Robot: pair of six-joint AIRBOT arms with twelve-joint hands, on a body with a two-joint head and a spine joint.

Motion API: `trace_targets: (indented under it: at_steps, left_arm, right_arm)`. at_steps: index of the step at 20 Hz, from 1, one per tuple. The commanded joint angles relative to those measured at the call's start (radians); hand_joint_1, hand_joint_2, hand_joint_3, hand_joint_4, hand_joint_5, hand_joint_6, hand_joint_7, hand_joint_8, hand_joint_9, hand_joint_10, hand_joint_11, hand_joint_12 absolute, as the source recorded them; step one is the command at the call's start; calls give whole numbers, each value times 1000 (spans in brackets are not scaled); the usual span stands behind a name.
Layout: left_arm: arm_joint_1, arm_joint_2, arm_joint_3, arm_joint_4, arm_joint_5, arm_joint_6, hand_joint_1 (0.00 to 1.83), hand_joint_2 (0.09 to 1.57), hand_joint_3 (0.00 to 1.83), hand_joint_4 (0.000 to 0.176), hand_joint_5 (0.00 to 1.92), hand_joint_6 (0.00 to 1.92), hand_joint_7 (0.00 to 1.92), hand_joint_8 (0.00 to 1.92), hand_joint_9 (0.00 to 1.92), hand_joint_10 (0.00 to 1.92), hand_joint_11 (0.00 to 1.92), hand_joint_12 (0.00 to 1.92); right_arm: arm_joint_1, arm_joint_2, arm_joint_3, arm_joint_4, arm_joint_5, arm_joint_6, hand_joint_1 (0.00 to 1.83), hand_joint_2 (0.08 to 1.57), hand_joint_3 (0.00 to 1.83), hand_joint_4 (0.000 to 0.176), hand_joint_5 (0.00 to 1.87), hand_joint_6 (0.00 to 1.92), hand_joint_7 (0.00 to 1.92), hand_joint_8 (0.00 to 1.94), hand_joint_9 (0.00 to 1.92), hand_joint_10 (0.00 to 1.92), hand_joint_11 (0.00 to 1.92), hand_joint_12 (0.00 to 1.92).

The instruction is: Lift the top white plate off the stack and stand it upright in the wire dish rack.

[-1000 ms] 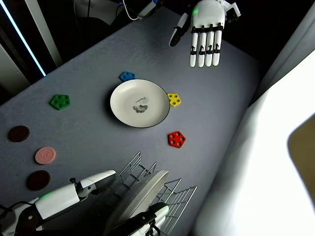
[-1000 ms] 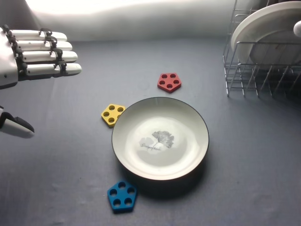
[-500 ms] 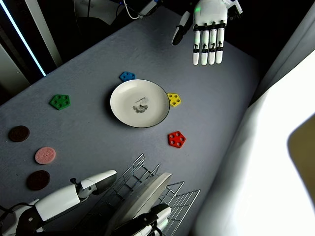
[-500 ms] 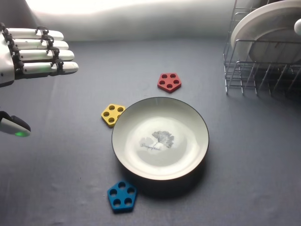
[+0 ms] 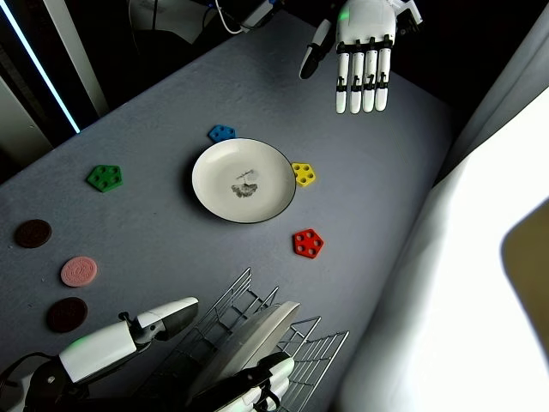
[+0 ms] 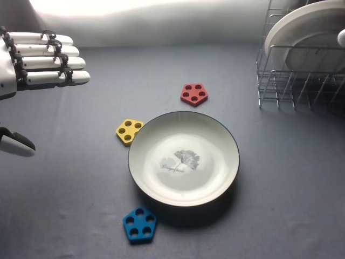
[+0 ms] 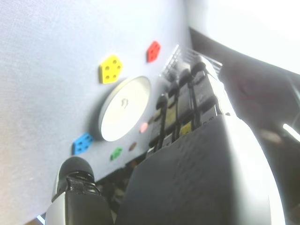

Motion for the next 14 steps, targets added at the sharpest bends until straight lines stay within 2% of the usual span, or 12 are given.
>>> trace_targets:
  at_steps: [1,4,6,8,9,10,11,12,14]
  left_arm:
    - [-15,14,-4,-81,-69,0,131,996,2,0,37,1,72,3,71,6,89,4]
    - [-15,19,-4,-81,-63,0,154,993,0,0,43,5,83,6,85,9,99,8]
    - [-15,19,-5,-81,-61,0,147,993,0,0,48,5,86,6,87,8,100,9]
    - [-15,19,-5,-81,-60,0,159,992,0,0,54,6,94,8,89,8,107,11]
    - [-15,19,-5,-81,-60,0,163,993,0,0,43,1,83,2,75,1,94,6]
    - [-15,19,-5,-81,-60,0,140,999,2,0,47,2,91,5,89,6,98,7]
    - [-15,19,-5,-81,-60,0,139,999,2,0,49,3,96,6,97,9,108,12]
    - [-15,19,-5,-81,-59,0,151,996,0,0,60,6,98,6,96,7,114,14]
    - [-15,19,-5,-81,-60,0,161,992,0,0,60,5,88,5,85,6,110,12]
  right_arm:
    - [11,15,17,83,90,-13,943,984,0,28,514,1,502,2,511,6,627,5]
    - [11,15,26,100,91,-88,931,994,3,34,489,0,481,0,498,0,611,0]
    - [11,15,33,112,97,-136,943,987,0,28,502,6,487,3,506,4,628,8]
    - [11,15,37,124,112,-177,940,985,0,14,522,13,490,4,521,9,642,13]
    - [11,15,37,124,114,-180,942,987,0,14,517,10,484,1,515,6,637,11]
    - [11,15,36,125,116,-181,911,1004,7,28,487,2,464,0,491,1,617,3]
    - [11,14,36,125,116,-181,907,1009,8,25,486,3,458,0,484,0,608,0]
    - [11,14,37,125,116,-181,926,999,2,14,515,12,477,7,503,7,622,7]
    - [11,14,37,130,126,-198,927,997,1,18,520,12,487,9,516,11,630,10]
